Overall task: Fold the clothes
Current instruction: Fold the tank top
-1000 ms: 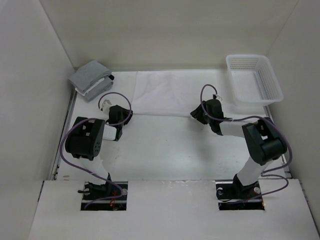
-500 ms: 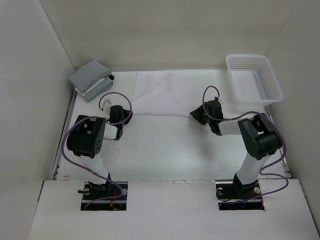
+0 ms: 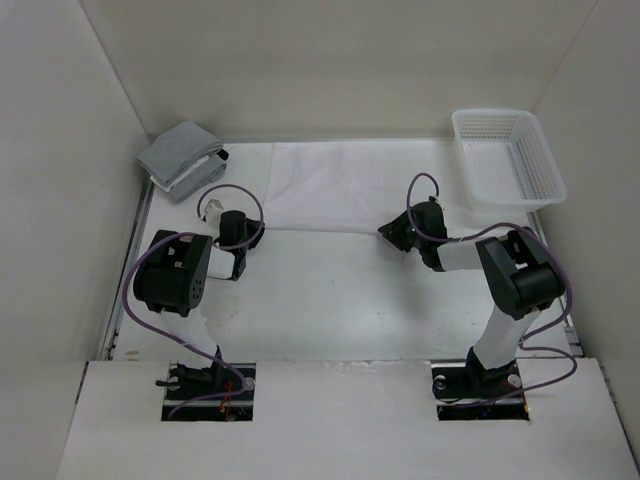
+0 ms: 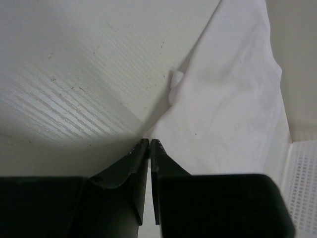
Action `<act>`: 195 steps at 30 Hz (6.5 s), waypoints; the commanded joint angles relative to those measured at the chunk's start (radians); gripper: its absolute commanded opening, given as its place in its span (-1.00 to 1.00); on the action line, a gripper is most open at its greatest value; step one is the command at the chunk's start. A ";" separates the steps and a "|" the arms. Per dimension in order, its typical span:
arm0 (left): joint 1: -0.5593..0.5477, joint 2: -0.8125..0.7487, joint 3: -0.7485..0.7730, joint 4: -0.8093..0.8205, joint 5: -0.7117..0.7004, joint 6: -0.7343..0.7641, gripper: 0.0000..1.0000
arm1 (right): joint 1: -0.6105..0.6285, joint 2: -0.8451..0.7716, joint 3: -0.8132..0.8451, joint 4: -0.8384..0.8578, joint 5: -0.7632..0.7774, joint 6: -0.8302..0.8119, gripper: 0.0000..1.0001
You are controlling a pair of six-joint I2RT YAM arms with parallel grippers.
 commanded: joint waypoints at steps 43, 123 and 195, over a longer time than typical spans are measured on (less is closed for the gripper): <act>-0.185 -1.286 -0.025 -0.786 -0.118 0.194 -0.98 | 0.389 -1.059 0.036 -0.644 0.403 -0.369 -0.97; -0.513 -0.507 -0.171 -0.077 0.011 0.135 -0.65 | 0.118 -0.292 -0.361 0.118 -0.030 -0.038 -0.53; -0.409 -0.576 -0.214 -0.060 0.111 0.118 -0.55 | 0.484 -0.215 0.124 -0.222 0.150 -0.354 -0.81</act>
